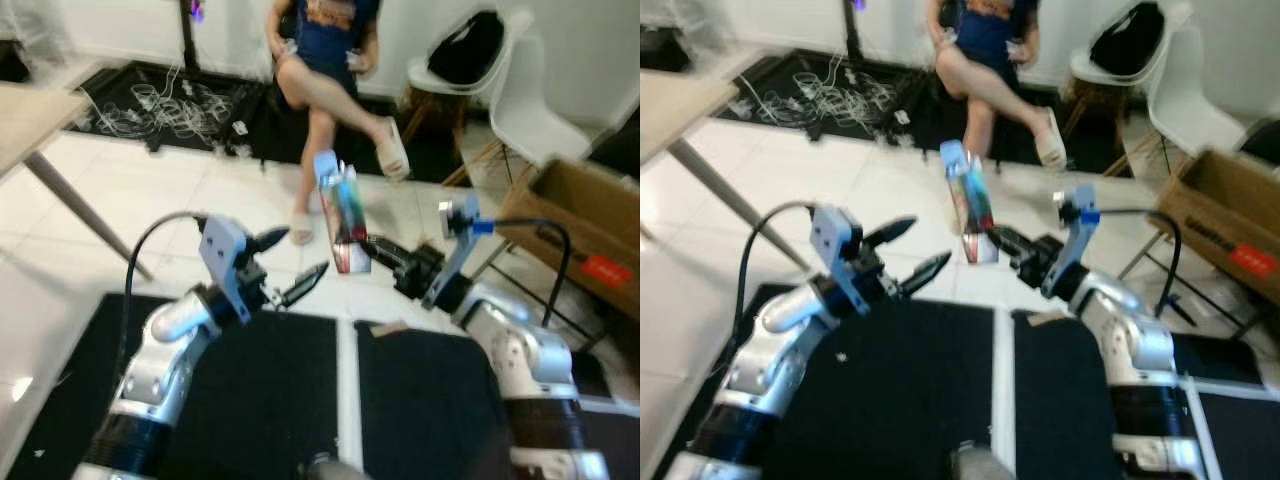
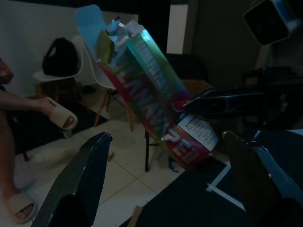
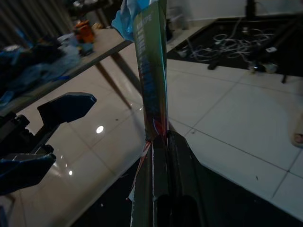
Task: Picking trash to rubbish bin
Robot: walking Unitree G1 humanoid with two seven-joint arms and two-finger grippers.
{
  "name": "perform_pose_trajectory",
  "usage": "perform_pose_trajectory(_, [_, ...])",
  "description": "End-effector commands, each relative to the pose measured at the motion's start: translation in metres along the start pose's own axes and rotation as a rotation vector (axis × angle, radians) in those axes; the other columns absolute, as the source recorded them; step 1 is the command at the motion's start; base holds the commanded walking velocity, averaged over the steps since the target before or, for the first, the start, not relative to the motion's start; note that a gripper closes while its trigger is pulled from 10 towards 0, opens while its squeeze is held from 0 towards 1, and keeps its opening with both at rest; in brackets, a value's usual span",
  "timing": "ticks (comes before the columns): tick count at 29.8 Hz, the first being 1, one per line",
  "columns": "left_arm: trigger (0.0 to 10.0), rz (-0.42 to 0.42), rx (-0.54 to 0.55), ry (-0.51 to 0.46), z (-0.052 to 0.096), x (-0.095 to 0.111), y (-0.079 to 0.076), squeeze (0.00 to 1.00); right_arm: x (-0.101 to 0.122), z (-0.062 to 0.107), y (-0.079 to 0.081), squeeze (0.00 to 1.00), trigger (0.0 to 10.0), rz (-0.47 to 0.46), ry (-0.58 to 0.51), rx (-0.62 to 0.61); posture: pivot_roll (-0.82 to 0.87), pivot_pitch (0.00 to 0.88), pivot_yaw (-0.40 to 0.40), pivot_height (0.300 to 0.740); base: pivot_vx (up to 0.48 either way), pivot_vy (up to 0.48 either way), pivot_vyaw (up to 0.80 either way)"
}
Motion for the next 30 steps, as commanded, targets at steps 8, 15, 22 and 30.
perform_pose_trajectory(8, [10.0,0.003,-0.011,-0.002,0.0004,-0.0003,-0.0007,0.0,-0.0013,0.0012,0.0007,0.0,10.0,0.024,0.014,-0.001,-0.04,0.0,-0.045,0.74,0.0,0.0,-0.79])
perform_pose_trajectory(15, [10.0,0.005,-0.009,0.003,0.0006,-0.0009,-0.0004,0.0,-0.0018,0.0011,0.0011,0.0,10.0,0.031,0.018,0.001,-0.04,0.0,-0.043,0.74,0.0,0.0,-0.79])
perform_pose_trajectory(22, [10.0,0.011,0.006,0.006,-0.0003,-0.0019,0.0005,0.0,-0.0031,0.0011,0.0018,0.0,10.0,0.04,0.024,0.005,-0.04,0.0,-0.043,0.74,0.0,0.0,-0.79])
perform_pose_trajectory(30, [10.0,0.015,0.018,0.002,-0.0035,-0.003,0.0008,0.0,-0.0041,0.0012,0.0016,0.0,10.0,0.05,0.029,0.005,-0.04,0.0,-0.045,0.74,0.0,0.0,-0.79])
Point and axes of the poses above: a point about 5 cm out from each wrist's last joint towards the gripper, its own z axis pointing back from the gripper into the wrist, its own x axis along the axis of the wrist's last joint, y = z × x, the point moved 1 cm from there along -z, pointing out of the wrist towards the gripper
